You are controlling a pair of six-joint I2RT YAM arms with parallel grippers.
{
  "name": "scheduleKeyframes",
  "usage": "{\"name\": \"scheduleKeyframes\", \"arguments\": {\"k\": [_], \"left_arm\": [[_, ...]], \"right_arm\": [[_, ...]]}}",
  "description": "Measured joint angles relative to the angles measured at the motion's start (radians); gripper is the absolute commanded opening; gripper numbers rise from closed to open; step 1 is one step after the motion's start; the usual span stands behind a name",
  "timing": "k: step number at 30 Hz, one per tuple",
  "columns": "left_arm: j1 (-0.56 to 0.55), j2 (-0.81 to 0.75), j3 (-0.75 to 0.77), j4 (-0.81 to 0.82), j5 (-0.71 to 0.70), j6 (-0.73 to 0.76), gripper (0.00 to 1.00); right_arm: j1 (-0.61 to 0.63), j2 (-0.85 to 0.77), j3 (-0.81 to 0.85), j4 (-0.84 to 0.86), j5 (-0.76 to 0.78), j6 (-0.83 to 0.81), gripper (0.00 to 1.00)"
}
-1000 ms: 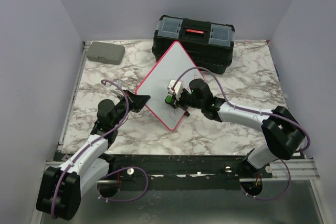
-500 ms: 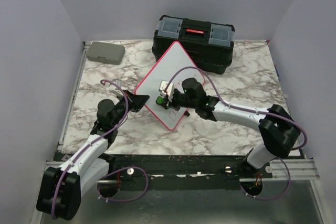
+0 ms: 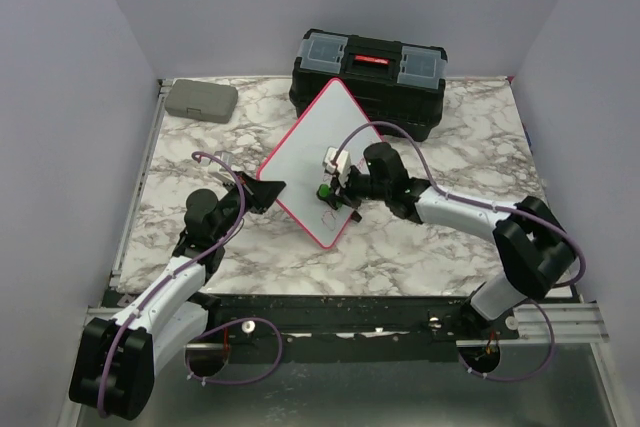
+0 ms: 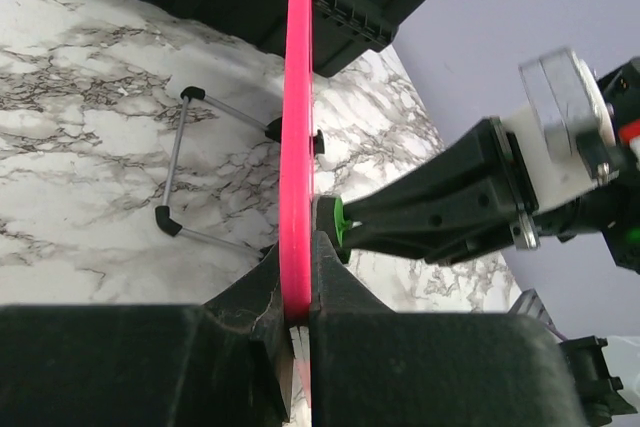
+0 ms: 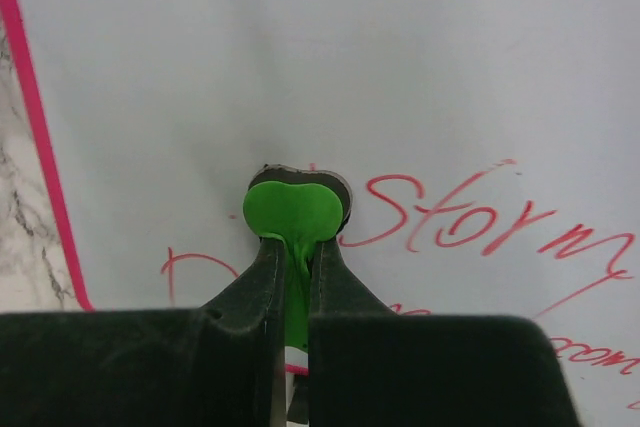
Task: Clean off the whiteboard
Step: Erase the whiteboard at the whiteboard stand.
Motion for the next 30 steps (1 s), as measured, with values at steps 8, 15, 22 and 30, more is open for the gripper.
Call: {"name": "scheduleKeyframes", "arguments": {"k": [8,15,22,30], "left_arm": [[0.005,-0.003,0.0,0.005,-0.027,0.0,0.0],[0.006,-0.005,0.0,0.002,-0.026,0.0,0.0],[0.005,0.002,0.0,0.009,-0.024,0.0,0.0],[0.005,0.008,0.0,0.017,-0.021,0.0,0.0]], "right_arm": [[-0.023,0.074,0.11,-0.045,-0.029,0.028,0.01],[0.048,0.043,0.074,-0.031,-0.029,-0.018,0.01],[0.101,0.014,-0.014,-0.045,-0.039,-0.065,0.01],[-0.009,0.029,-0.002,-0.09,-0.025,-0.032,0.01]]}}
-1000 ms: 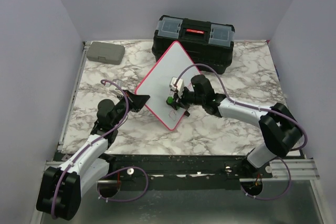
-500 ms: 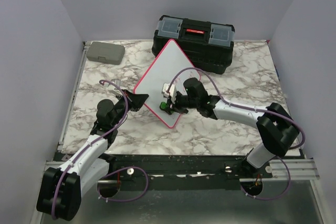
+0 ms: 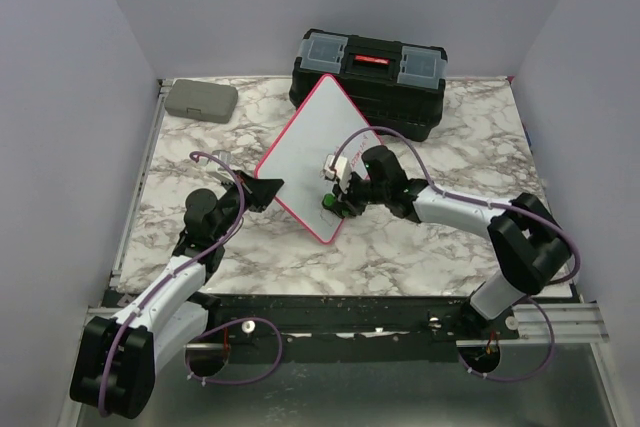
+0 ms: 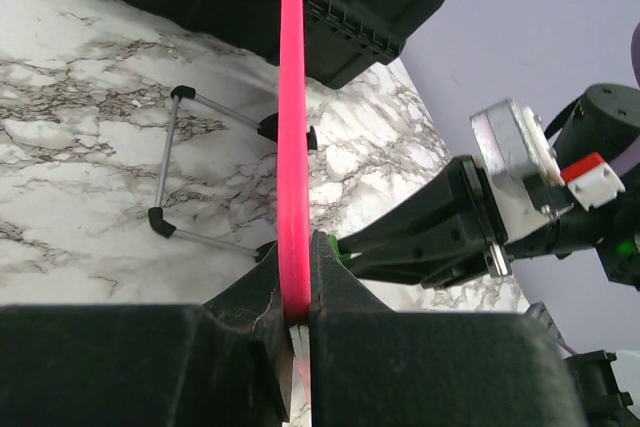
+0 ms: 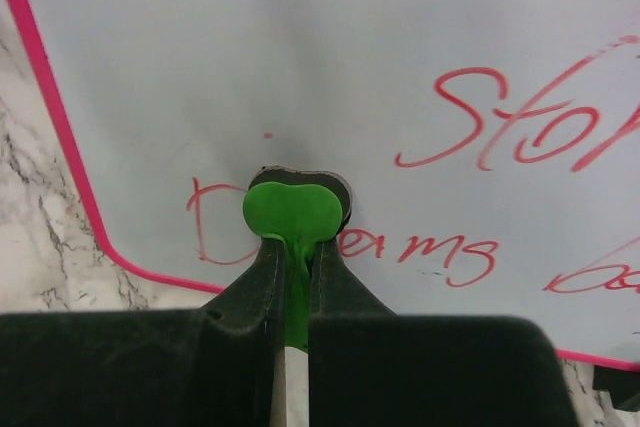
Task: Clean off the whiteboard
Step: Erase the whiteboard at the whiteboard stand.
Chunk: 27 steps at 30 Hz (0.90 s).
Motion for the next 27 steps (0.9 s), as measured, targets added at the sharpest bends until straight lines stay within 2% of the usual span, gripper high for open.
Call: {"name": "scheduleKeyframes", "arguments": {"k": [9,20,27], "left_arm": [[0.0,0.001,0.0,0.003,-0.003,0.0,0.0],[0.004,0.007,0.0,0.012,0.0,0.0,0.0],[0.004,0.012,0.0,0.014,-0.001,0.0,0.0]], "right_arm": [[-0.014,0.042,0.096,-0.083,0.0,0.042,0.01],[0.076,0.01,0.078,-0.033,0.029,0.043,0.01],[0.049,0.024,0.084,-0.023,0.047,0.106,0.01]]}}
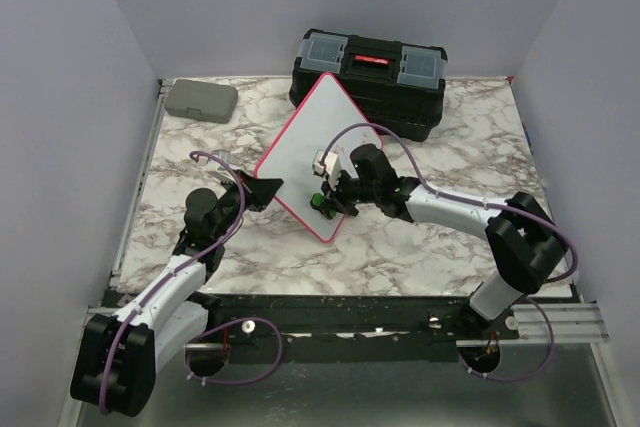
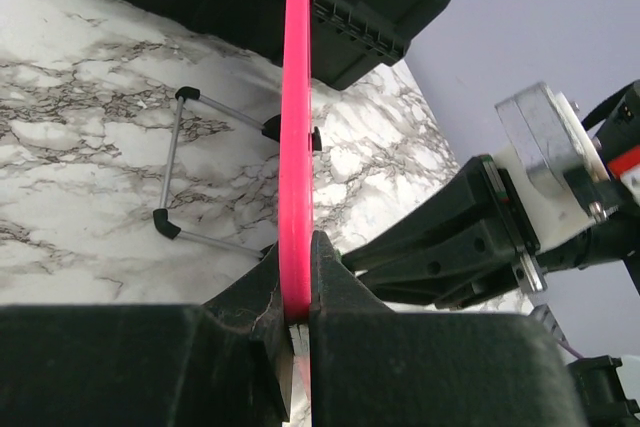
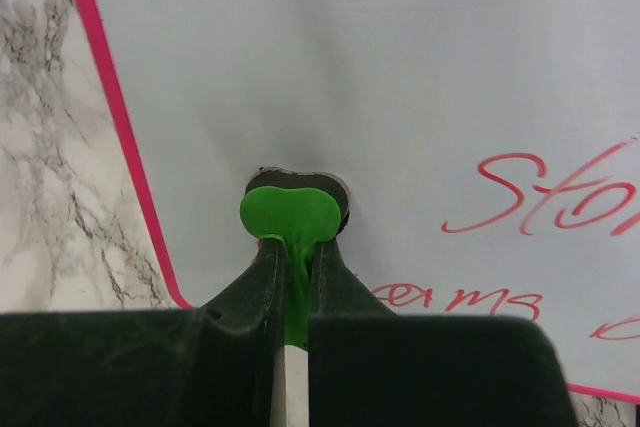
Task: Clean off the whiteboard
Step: Erase the whiteboard at the whiteboard stand.
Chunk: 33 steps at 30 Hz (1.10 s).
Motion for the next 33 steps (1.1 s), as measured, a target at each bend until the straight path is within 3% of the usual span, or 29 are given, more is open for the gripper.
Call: {"name": "scheduleKeyframes", "arguments": {"k": [7,17,26,33], "left_arm": [[0.0,0.0,0.0,-0.007,0.001,0.0,0.0],[-0.002,0.0,0.0,-0.004,0.007,0.0,0.0],[0.0,0.006,0.004,-0.004,0.005,0.0,0.0],[-0.004,0.007,0.016,-0.015,0.015,0.003,0.0]], "right_arm": [[-0.066,0.018,0.016,0.004,-0.036,0.023,0.01],[-0.05,0.013,0.014,0.007,-0.093,-0.013,0.01],[-0.03,0.011,0.009,0.09,-0.009,0.05,0.01],[-0.122,0.013,-0.018,0.242,0.034,0.081,0.01]]}}
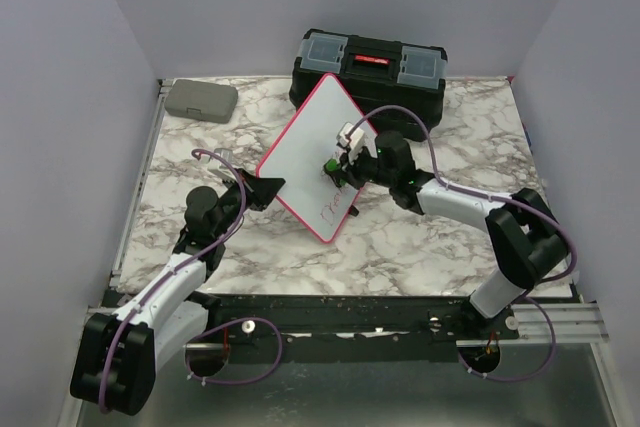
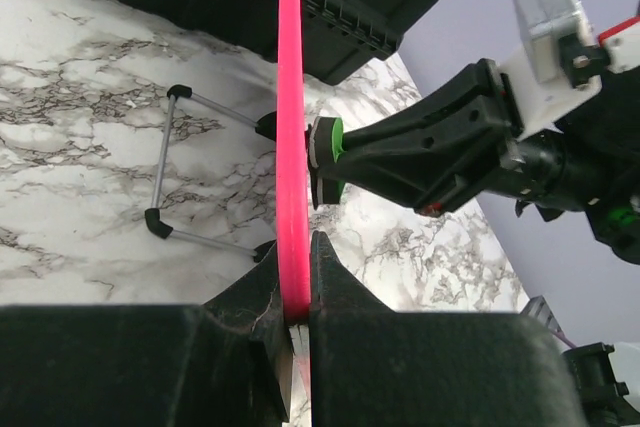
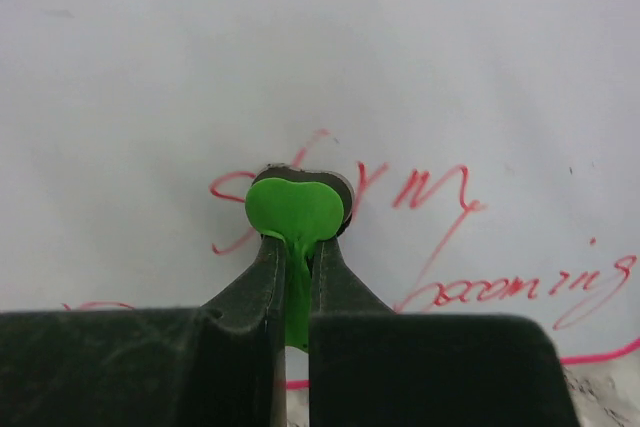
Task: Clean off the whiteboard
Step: Erase the whiteboard at the whiteboard stand.
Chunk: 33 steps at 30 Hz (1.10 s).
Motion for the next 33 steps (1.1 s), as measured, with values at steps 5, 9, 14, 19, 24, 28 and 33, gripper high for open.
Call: {"name": "scheduleKeyframes", "arguments": {"k": [5,9,14,19,24,28,33], "left_arm": [[0.0,0.007,0.001,0.007,0.003,0.001,0.0],[0.0,0.013,0.003,0.014,0.005,0.0,0.0],[-0.001,0.018,0.003,0.015,0.01,0.0,0.0],[-0.001,0.018,0.003,0.016,0.01,0.0,0.0],[-0.001,0.018,0.003,0.014,0.01,0.0,0.0],[0.0,0.015,0.003,0.009,0.01,0.001,0.0],[0.0,0.019,0.003,0.016,0.012,0.0,0.0]], "right_arm": [[-0.042,-0.012,-0.141,0.1,-0.023,-0.043,0.01],[-0.028,-0.026,-0.202,0.142,-0.095,-0.057,0.01],[-0.004,-0.027,-0.195,0.212,-0.145,-0.048,0.01],[0.002,-0.009,-0.117,0.259,-0.141,-0.006,0.01],[-0.013,0.037,-0.08,0.303,-0.096,0.018,0.01],[-0.058,0.049,-0.08,0.306,-0.097,0.036,0.01],[-0.095,0.053,-0.082,0.256,-0.122,0.024,0.01]]}}
